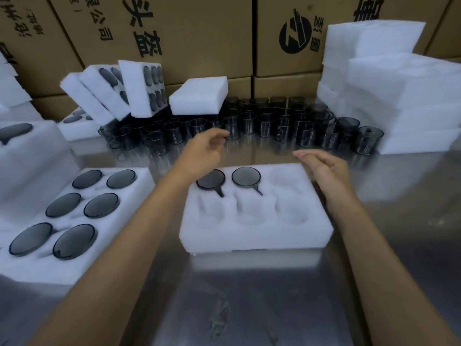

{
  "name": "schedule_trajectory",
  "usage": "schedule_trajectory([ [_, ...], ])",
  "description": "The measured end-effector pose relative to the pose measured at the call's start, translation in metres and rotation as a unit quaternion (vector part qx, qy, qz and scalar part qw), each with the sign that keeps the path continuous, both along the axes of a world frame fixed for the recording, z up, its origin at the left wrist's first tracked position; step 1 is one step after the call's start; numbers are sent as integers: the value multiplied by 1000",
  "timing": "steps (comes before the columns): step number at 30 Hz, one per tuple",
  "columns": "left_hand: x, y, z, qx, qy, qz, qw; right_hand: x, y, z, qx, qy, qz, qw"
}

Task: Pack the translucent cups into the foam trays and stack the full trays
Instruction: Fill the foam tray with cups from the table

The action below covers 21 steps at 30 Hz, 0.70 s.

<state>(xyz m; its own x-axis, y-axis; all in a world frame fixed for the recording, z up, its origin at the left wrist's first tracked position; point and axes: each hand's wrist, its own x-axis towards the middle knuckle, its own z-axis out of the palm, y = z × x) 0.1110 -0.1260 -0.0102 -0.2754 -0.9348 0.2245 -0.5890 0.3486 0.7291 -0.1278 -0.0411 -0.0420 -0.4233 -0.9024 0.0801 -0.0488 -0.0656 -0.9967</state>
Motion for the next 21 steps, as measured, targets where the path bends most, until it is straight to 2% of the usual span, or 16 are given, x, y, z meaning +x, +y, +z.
schedule_trajectory([
  [2,-4,-33,2,29,-60,14,998,2,-9,-11,29,-37,-8,999],
  [8,-41,-107,4,63,-241,31,968,-1,-21,-23,23,-37,12,999],
  [10,-47,-121,1,96,-267,24,959,-5,-22,-24,25,-30,4,999],
  [14,-48,-131,-9,60,-249,43,966,-8,-25,-25,28,-34,5,999],
  [18,-44,-116,-11,67,-139,73,985,-6,-25,-25,32,-39,7,999],
  [21,-40,-91,-7,102,-88,34,990,-7,-23,-23,34,-33,5,999],
])
